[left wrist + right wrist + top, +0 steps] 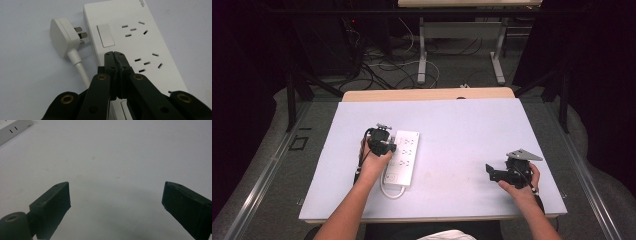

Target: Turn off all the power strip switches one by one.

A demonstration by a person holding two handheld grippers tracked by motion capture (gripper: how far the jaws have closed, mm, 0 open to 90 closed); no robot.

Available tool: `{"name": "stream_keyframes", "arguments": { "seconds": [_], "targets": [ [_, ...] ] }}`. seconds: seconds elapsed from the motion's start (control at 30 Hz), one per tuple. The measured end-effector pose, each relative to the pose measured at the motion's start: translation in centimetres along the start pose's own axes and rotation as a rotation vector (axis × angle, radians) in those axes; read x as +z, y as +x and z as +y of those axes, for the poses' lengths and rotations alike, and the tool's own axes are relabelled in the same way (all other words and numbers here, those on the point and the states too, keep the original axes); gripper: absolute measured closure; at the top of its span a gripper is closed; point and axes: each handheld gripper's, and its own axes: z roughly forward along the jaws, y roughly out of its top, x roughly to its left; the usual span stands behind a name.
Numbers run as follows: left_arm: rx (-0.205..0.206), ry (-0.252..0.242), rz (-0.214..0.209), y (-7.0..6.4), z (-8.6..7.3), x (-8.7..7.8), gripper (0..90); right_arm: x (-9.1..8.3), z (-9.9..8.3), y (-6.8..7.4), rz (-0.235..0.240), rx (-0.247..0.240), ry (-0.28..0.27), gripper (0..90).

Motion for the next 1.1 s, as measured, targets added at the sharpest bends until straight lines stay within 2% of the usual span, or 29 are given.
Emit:
{"name": "stream_keyframes", "arguments": {
  "seconds": [0.4,1.03,1.1],
  "targets": [
    [0.010,0.017,-0.004,-0.11,0.70,0.40,90.0,0.01,0.01,0.00,0.001,0.001,0.000,7.6],
    [0.014,0.017,-0.006,-0.02,0.73,0.54,90.0,0.04,0.03,0.06,0.003,-0.005,-0.003,7.6],
    [0.004,0.011,-0.011,0.07,0.71,0.74,90.0,0.04,0.03,0.07,0.003,-0.003,-0.003,7.7]
  ]
}}
